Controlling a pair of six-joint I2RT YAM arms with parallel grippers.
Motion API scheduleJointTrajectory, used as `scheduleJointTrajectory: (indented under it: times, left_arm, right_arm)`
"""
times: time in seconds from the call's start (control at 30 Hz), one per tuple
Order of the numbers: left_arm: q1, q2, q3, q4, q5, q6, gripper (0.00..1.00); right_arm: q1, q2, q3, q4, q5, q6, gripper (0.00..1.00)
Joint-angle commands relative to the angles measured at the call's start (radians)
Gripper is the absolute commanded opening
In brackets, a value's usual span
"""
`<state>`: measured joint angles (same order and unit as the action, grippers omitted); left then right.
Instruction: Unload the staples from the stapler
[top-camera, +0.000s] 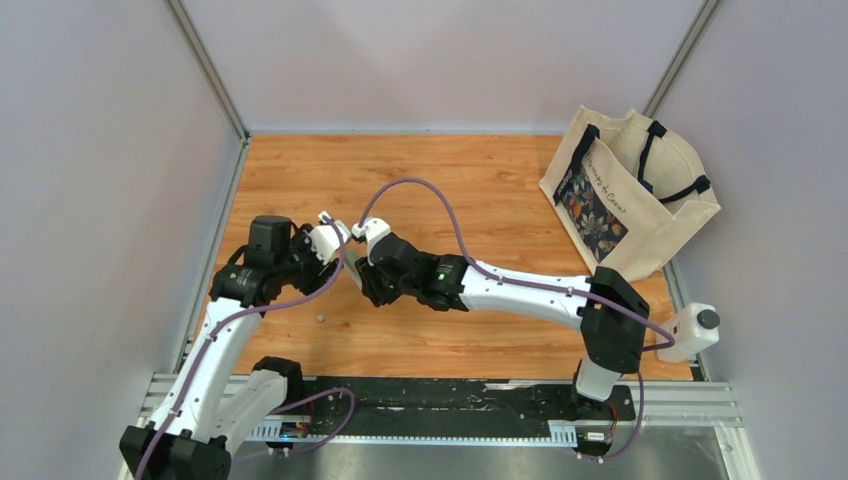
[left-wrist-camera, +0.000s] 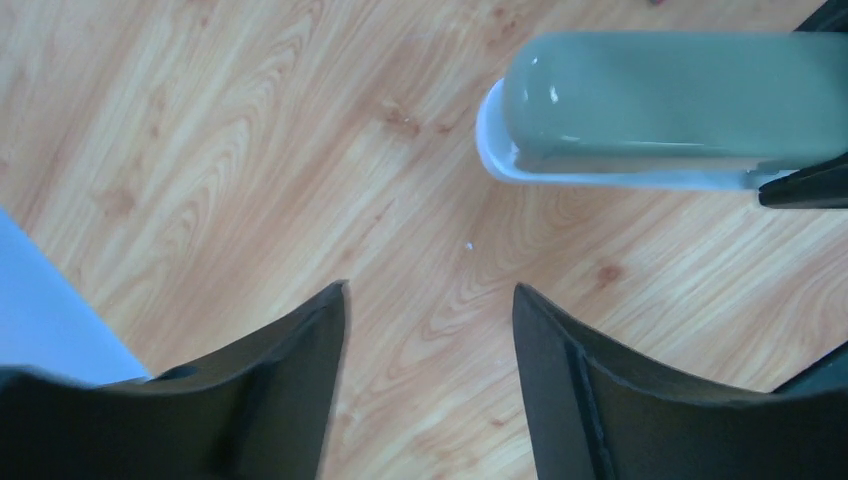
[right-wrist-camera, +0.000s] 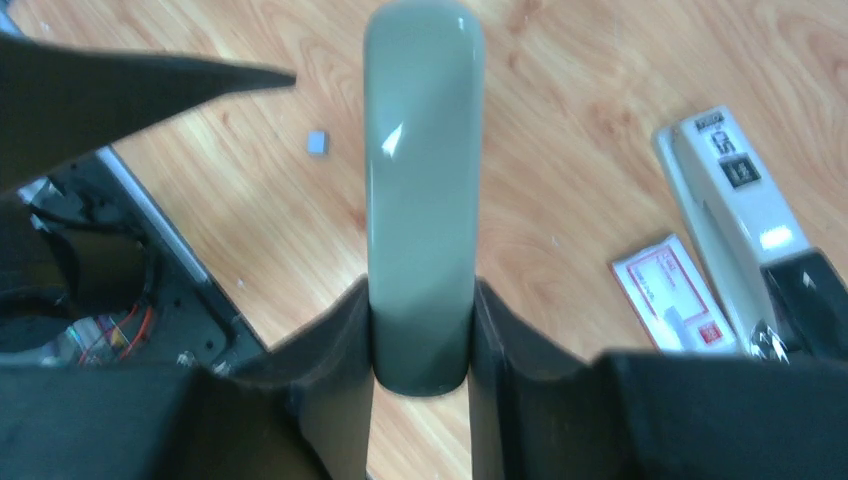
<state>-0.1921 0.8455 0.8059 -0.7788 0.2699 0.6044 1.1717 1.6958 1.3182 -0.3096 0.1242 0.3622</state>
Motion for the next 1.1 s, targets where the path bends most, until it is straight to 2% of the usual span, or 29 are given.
scheduleJointTrajectory:
  times: [0.0,0.1,0.17,0.37,0.5,0.67,0.73,0.77,0.83,0.87,0.97,1.07]
  left_arm:
    - [0.051,0.009,0.098,0.024,-0.035,-0.182,0.76]
    - [0.123,0.036,0.156,0.046,-0.081,-0.291,0.80]
    - [0.178,0.069,0.202,0.020,-0.055,-0.337,0.81]
    - [0.186,0.090,0.207,0.021,-0.080,-0.370,0.82]
    - [0.186,0.093,0.216,0.007,-0.049,-0.399,0.82]
    - [0.186,0.098,0.234,-0.002,-0.067,-0.393,0.83]
    - [0.186,0.095,0.225,-0.002,-0.072,-0.382,0.83]
    - [0.186,0.093,0.220,-0.004,-0.067,-0.381,0.83]
    - [0.186,0.086,0.210,-0.004,-0.064,-0.376,0.83]
    - [0.186,0.084,0.208,-0.004,-0.057,-0.377,0.83]
    - [0.186,0.072,0.210,-0.017,-0.043,-0.364,0.83]
    - [0.186,0.069,0.213,-0.017,-0.050,-0.351,0.84]
  right_arm:
    - [0.002,0.111,0.081,-0.055,-0.003,-0.086,0.00]
    - [-0.006,0.204,0.122,-0.123,-0.017,-0.101,0.00]
    - [-0.006,0.247,0.168,-0.166,-0.034,-0.108,0.00]
    - [-0.012,0.416,0.366,-0.299,-0.083,-0.138,0.00]
    - [-0.040,0.516,0.499,-0.388,-0.184,-0.158,0.05]
    - [-0.060,0.600,0.619,-0.450,-0.238,-0.172,0.10]
    - [-0.061,0.608,0.639,-0.457,-0.256,-0.172,0.25]
    - [-0.060,0.611,0.641,-0.460,-0.258,-0.172,0.43]
    - [-0.060,0.605,0.628,-0.456,-0.253,-0.172,0.60]
    - [-0.060,0.590,0.621,-0.453,-0.253,-0.170,0.77]
    - [-0.064,0.529,0.566,-0.421,-0.250,-0.170,0.90]
    - [-0.073,0.451,0.521,-0.413,-0.232,-0.181,0.97]
